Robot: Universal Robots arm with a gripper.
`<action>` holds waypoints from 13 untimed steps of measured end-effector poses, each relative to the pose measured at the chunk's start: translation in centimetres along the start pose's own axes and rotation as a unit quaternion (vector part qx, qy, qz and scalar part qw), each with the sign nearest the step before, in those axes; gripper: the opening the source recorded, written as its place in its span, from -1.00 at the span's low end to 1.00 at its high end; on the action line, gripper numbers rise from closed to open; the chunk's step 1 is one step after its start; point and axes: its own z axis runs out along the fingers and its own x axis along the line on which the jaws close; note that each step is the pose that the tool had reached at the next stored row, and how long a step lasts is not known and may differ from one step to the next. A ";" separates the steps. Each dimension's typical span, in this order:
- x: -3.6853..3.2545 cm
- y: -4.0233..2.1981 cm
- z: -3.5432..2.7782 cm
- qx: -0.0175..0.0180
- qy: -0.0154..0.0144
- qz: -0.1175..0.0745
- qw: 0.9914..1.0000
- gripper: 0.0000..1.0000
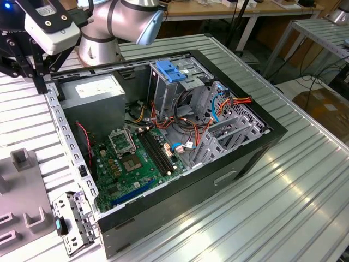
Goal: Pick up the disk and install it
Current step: 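Reach for the disk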
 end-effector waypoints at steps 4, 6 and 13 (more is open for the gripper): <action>0.48 -0.04 -0.01 0.000 0.000 0.000 1.000 -0.79; 0.76 -0.06 -0.02 0.000 0.000 0.000 1.000 -0.79; 1.72 -0.13 -0.05 0.000 0.000 0.000 1.000 -0.79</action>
